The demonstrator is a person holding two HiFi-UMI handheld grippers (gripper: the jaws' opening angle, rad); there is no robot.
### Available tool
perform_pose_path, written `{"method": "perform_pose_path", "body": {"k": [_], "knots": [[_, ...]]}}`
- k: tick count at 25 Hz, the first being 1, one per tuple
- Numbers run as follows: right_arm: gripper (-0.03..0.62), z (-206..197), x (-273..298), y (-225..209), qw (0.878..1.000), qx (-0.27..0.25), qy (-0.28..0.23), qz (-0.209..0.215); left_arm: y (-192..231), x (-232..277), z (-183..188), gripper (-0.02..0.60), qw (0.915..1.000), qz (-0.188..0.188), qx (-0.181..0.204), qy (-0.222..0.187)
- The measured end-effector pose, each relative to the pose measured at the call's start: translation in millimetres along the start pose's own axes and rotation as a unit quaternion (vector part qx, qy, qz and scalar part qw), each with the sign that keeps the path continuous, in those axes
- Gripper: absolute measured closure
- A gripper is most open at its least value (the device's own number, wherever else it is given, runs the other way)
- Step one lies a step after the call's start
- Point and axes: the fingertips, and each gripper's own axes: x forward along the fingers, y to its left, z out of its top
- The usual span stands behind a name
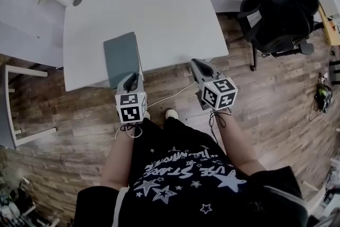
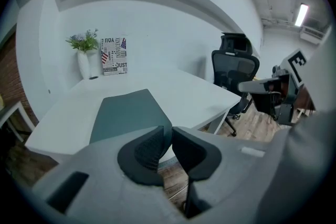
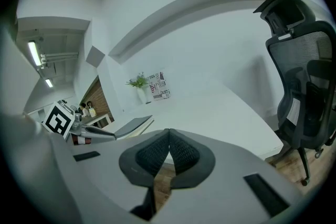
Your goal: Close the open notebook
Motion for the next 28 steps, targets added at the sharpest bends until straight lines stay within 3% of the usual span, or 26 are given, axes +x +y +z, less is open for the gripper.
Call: {"method": "perform_pose_path", "body": {"k": [8, 15, 16, 19, 24, 28], "knots": [[0.589, -14, -4, -7, 1.000, 0.009, 0.004, 0.009, -6, 11, -10, 0.514, 0.9998, 0.013, 0.007, 0.010], [0.589, -26, -3, -13, 1.000, 0.024, 0.009, -0.001, -19, 16, -17, 0.372, 0.9994, -0.024, -0.008, 0.022], [0.589, -25, -3, -11, 1.000, 0.023, 0.009, -0.001, -20, 15, -14, 0.336, 0.9994, -0.028, -0.010, 0.016], [0.589, -20, -4, -3, 1.000, 0.013, 0.007, 0.001, -18, 0, -3, 0.312, 0.9992, -0.033, -0.023, -0.008], [0.589, -3, -14, 23, 1.000, 0.001, -0.014, 0.005, -6, -49, 9, 0.311, 0.9965, -0.027, -0.050, -0.061], [0.589, 8, -28, 53, 0.999, -0.018, -0.028, 0.012, 5, -98, 11, 0.327, 0.9940, -0.016, -0.048, -0.097]]}}
